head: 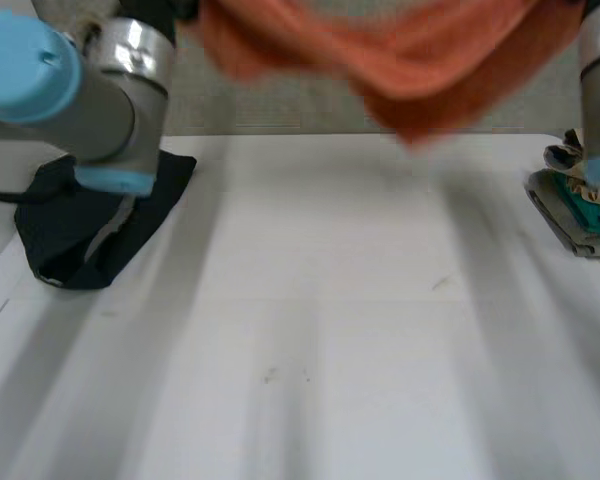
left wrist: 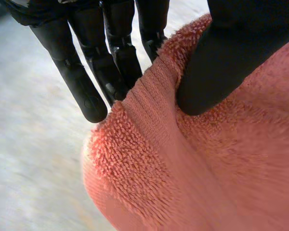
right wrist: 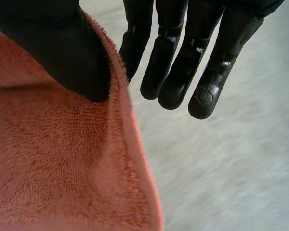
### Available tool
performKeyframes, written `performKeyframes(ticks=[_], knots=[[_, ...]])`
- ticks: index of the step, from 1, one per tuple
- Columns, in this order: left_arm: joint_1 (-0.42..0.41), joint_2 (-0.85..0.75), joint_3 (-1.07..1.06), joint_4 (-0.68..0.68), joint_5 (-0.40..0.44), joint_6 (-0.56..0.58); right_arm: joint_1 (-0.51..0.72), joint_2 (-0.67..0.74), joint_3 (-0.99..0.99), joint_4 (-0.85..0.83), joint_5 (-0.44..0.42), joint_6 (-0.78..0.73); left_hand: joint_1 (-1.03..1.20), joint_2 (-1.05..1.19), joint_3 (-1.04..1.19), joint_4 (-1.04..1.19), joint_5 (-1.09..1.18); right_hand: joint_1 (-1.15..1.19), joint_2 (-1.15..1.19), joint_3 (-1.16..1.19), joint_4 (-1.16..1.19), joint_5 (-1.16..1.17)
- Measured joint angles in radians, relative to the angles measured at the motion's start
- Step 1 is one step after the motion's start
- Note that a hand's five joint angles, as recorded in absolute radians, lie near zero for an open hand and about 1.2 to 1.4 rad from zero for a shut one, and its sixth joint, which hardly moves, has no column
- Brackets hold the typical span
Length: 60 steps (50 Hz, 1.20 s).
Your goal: Fold the laundry.
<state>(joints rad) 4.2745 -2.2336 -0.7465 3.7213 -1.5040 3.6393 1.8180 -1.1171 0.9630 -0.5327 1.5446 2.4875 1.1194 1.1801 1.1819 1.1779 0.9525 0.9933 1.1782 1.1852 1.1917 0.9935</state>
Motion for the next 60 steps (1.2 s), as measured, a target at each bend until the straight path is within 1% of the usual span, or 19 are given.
performKeyframes(ticks=[4, 8, 14, 18, 20, 22, 26, 31, 32, 33, 34, 35, 37, 43, 48, 53, 56, 59, 60], knots=[[0.013, 0.040, -0.076, 0.037, -0.020, -0.023, 0.003, -0.030, 0.037, -0.038, 0.006, 0.013, 0.000, 0.000, 0.000, 0.000, 0.000, 0.000, 0.000, 0.000, 0.000, 0.000], [0.020, 0.056, -0.188, 0.029, -0.025, -0.029, 0.004, -0.049, 0.100, -0.011, -0.010, 0.014, 0.000, 0.000, 0.000, 0.000, 0.000, 0.000, 0.000, 0.000, 0.000, 0.000], [0.028, 0.062, -0.484, 0.012, -0.011, -0.029, 0.003, -0.055, 0.316, 0.128, -0.093, 0.013, 0.000, -0.005, -0.007, -0.006, 0.000, 0.000, 0.000, 0.000, 0.000, 0.000], [0.025, 0.049, -0.626, 0.003, 0.004, -0.026, 0.003, -0.005, 0.454, 0.238, -0.131, 0.009, 0.000, -0.012, -0.014, -0.012, 0.000, 0.000, 0.000, 0.000, 0.000, 0.000], [0.025, 0.047, -0.644, 0.001, 0.005, -0.025, 0.003, 0.002, 0.468, 0.249, -0.134, 0.009, 0.000, -0.013, -0.015, -0.016, 0.000, 0.000, 0.000, 0.000, 0.000, 0.000], [0.018, 0.035, -0.740, -0.017, 0.011, -0.017, 0.003, 0.049, 0.552, 0.312, -0.143, 0.004, 0.000, -0.017, -0.016, -0.016, 0.000, 0.000, 0.004, 0.000, 0.000, 0.000], [0.014, 0.047, -0.817, -0.055, 0.010, -0.004, -0.001, 0.071, 0.609, 0.342, -0.143, 0.000, 0.000, -0.017, -0.016, -0.016, 0.000, 0.000, 0.004, 0.000, 0.000, 0.000], [0.014, 0.142, -0.898, -0.136, 0.008, 0.016, -0.007, 0.064, 0.649, 0.360, -0.141, -0.002, -0.003, -0.055, -0.057, -0.055, -0.004, 0.000, 0.004, 0.000, 0.000, 0.000], [0.014, 0.172, -0.912, -0.152, 0.009, 0.019, -0.008, 0.054, 0.656, 0.372, -0.142, -0.001, -0.251, -0.299, -0.279, -0.278, -0.219, 0.000, 0.003, 0.000, 0.000, 0.000], [0.014, 0.191, -0.920, -0.162, 0.009, 0.020, -0.009, 0.047, 0.659, 0.379, -0.143, 0.000, -0.369, -0.402, -0.380, -0.381, -0.323, 0.000, 0.004, 0.000, 0.000, 0.000], [0.013, 0.217, -0.931, -0.176, 0.010, 0.021, -0.009, 0.036, 0.665, 0.390, -0.145, 0.001, -0.532, -0.545, -0.541, -0.532, -0.477, 0.000, 0.004, 0.000, 0.000, 0.000], [0.012, 0.247, -0.943, -0.190, 0.012, 0.021, -0.010, 0.025, 0.669, 0.400, -0.146, 0.003, -0.605, -0.612, -0.608, -0.611, -0.560, 0.000, 0.004, 0.000, 0.000, 0.000], [0.011, 0.282, -0.956, -0.208, 0.014, 0.022, -0.011, 0.003, 0.680, 0.419, -0.149, 0.006, -0.630, -0.667, -0.665, -0.670, -0.623, 0.000, 0.003, 0.000, 0.000, 0.000], [0.012, 0.368, -0.972, -0.283, 0.031, 0.018, -0.027, -0.072, 0.721, 0.465, -0.153, 0.006, -0.630, -0.677, -0.672, -0.681, -0.631, 0.000, 0.004, 0.000, 0.000, 0.000], [0.029, 0.372, -0.920, -0.365, 0.093, 0.012, -0.076, -0.108, 0.738, 0.493, -0.166, 0.002, -0.626, -0.677, -0.672, -0.680, -0.630, 0.000, 0.004, 0.000, 0.000, 0.000], [0.068, 0.319, -0.825, -0.473, 0.148, -0.003, -0.121, -0.118, 0.746, 0.507, -0.211, 0.000, -0.626, -0.674, -0.670, -0.674, -0.619, 0.000, 0.004, 0.000, 0.000, 0.000], [0.093, 0.263, -0.756, -0.538, 0.158, -0.018, -0.130, -0.116, 0.751, 0.508, -0.235, -0.001, -0.626, -0.674, -0.670, -0.670, -0.616, 0.000, 0.004, 0.000, 0.000, 0.000], [0.114, 0.206, -0.689, -0.598, 0.157, -0.035, -0.132, -0.114, 0.753, 0.508, -0.247, -0.001, -0.563, -0.630, -0.630, -0.623, -0.569, 0.000, 0.004, 0.000, 0.000, 0.000], [0.114, 0.206, -0.689, -0.598, 0.157, -0.035, -0.132, -0.114, 0.753, 0.508, -0.247, -0.001, -0.563, -0.630, -0.630, -0.623, -0.569, 0.000, 0.004, 0.000, 0.000, 0.000]])
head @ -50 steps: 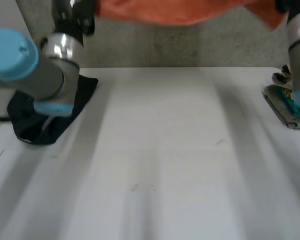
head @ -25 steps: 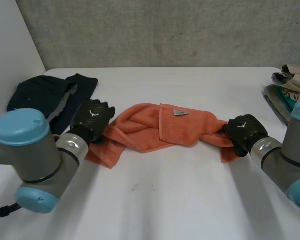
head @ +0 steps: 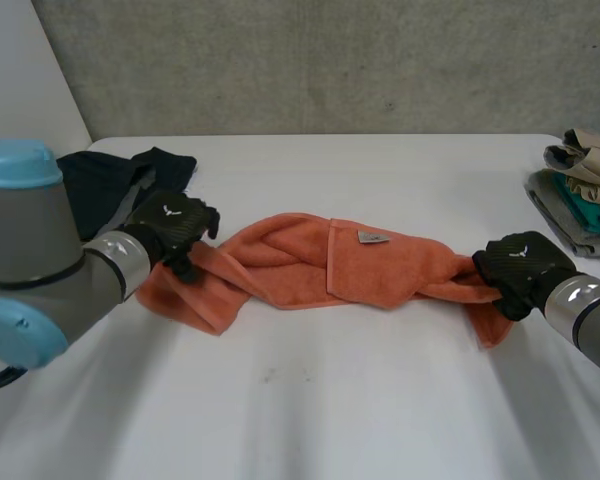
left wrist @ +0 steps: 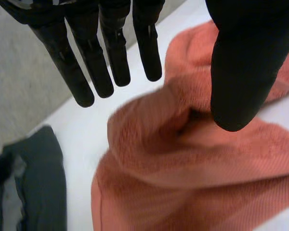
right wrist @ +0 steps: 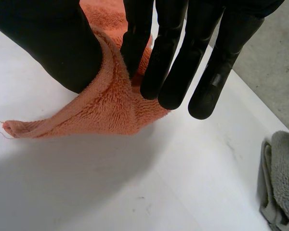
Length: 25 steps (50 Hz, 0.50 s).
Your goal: Fold the laundry.
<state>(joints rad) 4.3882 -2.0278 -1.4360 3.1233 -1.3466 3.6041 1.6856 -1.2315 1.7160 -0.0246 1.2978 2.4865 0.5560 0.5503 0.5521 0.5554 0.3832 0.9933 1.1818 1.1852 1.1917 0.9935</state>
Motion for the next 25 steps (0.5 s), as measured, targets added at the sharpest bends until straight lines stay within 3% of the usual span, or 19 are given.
performKeyframes(ticks=[7, 12, 15, 25], knots=[[0.052, -0.081, 0.091, -0.092, -0.008, -0.027, -0.003, 0.007, 0.002, -0.003, -0.013, 0.000, 0.068, 0.062, 0.059, 0.060, 0.059, 0.000, 0.000, 0.000, 0.000, 0.000], [0.064, -0.097, 0.113, -0.105, -0.006, -0.046, -0.004, 0.013, 0.002, -0.005, -0.009, -0.002, 0.469, 0.459, 0.454, 0.455, 0.448, 0.000, 0.000, 0.000, 0.000, 0.000], [0.062, -0.094, 0.115, -0.103, -0.003, -0.055, -0.004, 0.014, 0.000, -0.004, -0.006, -0.006, 0.566, 0.568, 0.562, 0.566, 0.558, 0.000, 0.000, 0.000, 0.000, 0.000], [0.057, -0.079, 0.117, -0.099, 0.000, -0.054, -0.003, -0.003, -0.017, 0.018, 0.008, -0.044, 0.585, 0.644, 0.636, 0.643, 0.606, 0.000, 0.000, 0.000, 0.000, 0.000]])
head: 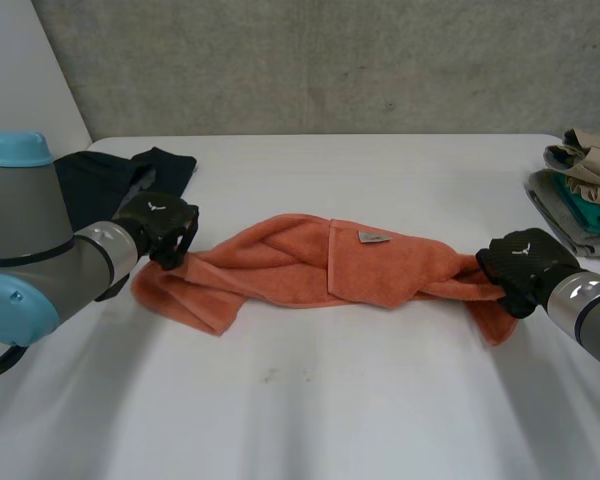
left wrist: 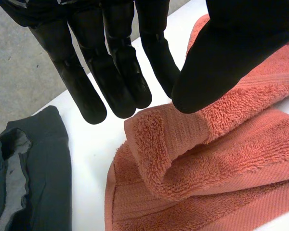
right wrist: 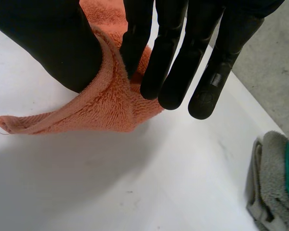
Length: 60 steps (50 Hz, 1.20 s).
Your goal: Fold the laundry.
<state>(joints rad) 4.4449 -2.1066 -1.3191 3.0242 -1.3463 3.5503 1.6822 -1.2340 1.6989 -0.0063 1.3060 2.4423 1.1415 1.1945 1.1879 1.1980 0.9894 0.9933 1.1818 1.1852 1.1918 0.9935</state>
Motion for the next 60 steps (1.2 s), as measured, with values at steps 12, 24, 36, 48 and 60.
performKeyframes(ticks=[12, 24, 36, 48, 60], knots=[[-0.003, 0.017, -0.025, 0.004, -0.001, 0.006, 0.001, -0.043, 0.007, 0.051, -0.002, -0.040, -0.599, -0.635, -0.626, -0.643, -0.613, 0.000, 0.000, 0.000, 0.000, 0.000], [0.000, -0.027, -0.038, 0.050, -0.001, 0.007, 0.001, -0.031, 0.027, 0.043, -0.004, -0.041, -0.374, -0.437, -0.436, -0.446, -0.414, 0.000, 0.000, 0.000, 0.000, 0.000], [-0.009, 0.003, -0.029, 0.077, -0.009, 0.009, -0.003, -0.036, 0.005, 0.052, 0.007, -0.044, -0.044, -0.007, -0.001, 0.000, -0.019, 0.000, 0.000, 0.000, 0.000, 0.000], [-0.018, 0.395, 0.000, 0.061, -0.014, -0.023, -0.011, -0.250, -0.277, 0.287, 0.054, -0.115, -0.044, 0.000, 0.002, 0.000, -0.019, 0.000, 0.000, 0.000, 0.000, 0.000], [0.000, 0.606, -0.033, 0.026, -0.012, -0.054, -0.072, -0.345, -0.506, 0.500, 0.044, -0.154, -0.044, 0.002, 0.004, 0.000, -0.019, 0.000, 0.000, 0.000, 0.000, 0.000]])
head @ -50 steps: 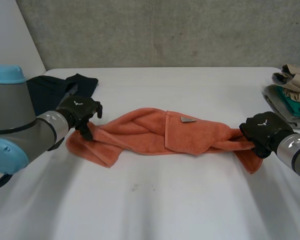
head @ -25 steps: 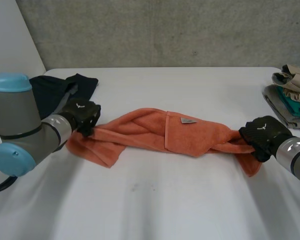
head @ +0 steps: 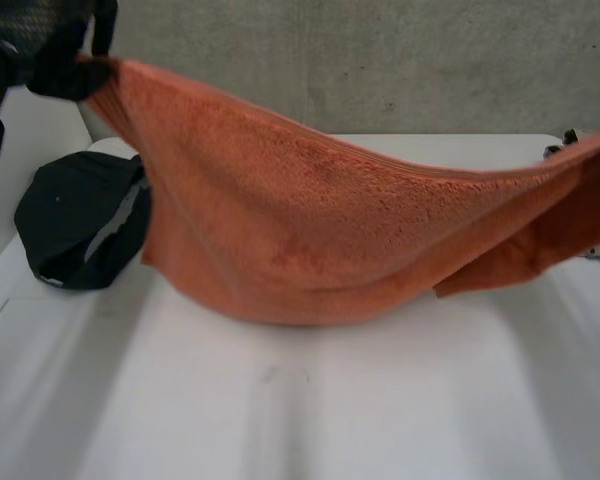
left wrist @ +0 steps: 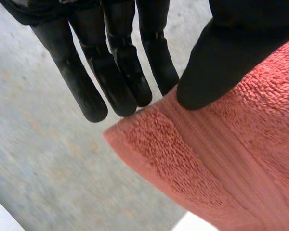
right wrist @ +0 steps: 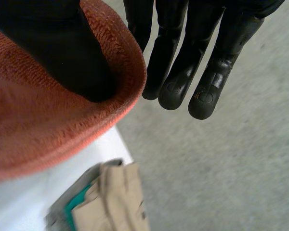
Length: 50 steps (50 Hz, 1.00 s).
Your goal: Fold the laundry.
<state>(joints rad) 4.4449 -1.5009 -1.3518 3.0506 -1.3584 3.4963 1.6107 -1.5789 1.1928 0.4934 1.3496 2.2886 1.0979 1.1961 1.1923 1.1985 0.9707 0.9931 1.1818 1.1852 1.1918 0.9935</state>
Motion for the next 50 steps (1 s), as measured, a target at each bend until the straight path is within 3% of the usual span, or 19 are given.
performKeyframes(ticks=[6, 15, 19, 24, 26, 34, 41, 50], knots=[[0.000, -0.112, -0.049, -0.003, -0.003, 0.004, -0.006, 0.112, 0.025, 0.028, 0.010, -0.046, 0.000, 0.000, 0.000, 0.001, 0.017, 0.000, 0.000, 0.000, 0.000, 0.000], [-0.011, -0.448, 0.034, 0.030, -0.016, 0.014, 0.052, 0.358, -0.002, -0.038, 0.063, -0.064, 0.000, 0.000, 0.000, 0.003, 0.017, 0.000, 0.000, 0.000, 0.000, 0.000], [-0.041, -0.629, 0.198, 0.136, -0.044, 0.016, 0.098, 0.474, -0.054, -0.247, 0.119, -0.043, 0.000, 0.000, 0.001, 0.004, 0.017, 0.000, 0.000, 0.000, 0.000, 0.000], [-0.057, -0.706, 0.318, 0.273, -0.069, 0.017, 0.126, 0.509, -0.087, -0.473, 0.143, -0.016, 0.000, 0.000, 0.001, 0.004, 0.017, 0.000, 0.000, 0.000, 0.000, 0.000], [-0.065, -0.743, 0.423, 0.415, -0.094, 0.017, 0.143, 0.523, -0.127, -0.707, 0.164, 0.017, 0.000, 0.000, 0.001, 0.004, 0.017, 0.000, 0.000, 0.000, 0.000, 0.000], [-0.056, -0.724, 0.644, 0.681, -0.156, 0.012, 0.171, 0.527, -0.292, -1.066, 0.204, 0.069, 0.000, 0.001, 0.001, 0.004, 0.017, 0.000, 0.000, 0.000, 0.000, 0.000], [-0.028, -0.654, 0.606, 0.715, -0.174, -0.025, 0.177, 0.519, -0.359, -1.037, 0.219, 0.094, 0.000, 0.001, 0.001, 0.004, 0.017, 0.000, 0.000, 0.000, 0.000, 0.000], [-0.003, -0.501, 0.185, 0.713, -0.106, -0.095, 0.175, 0.504, -0.150, -0.901, 0.178, 0.100, -0.001, 0.001, 0.001, 0.004, 0.017, 0.000, 0.000, 0.000, 0.000, 0.000]])
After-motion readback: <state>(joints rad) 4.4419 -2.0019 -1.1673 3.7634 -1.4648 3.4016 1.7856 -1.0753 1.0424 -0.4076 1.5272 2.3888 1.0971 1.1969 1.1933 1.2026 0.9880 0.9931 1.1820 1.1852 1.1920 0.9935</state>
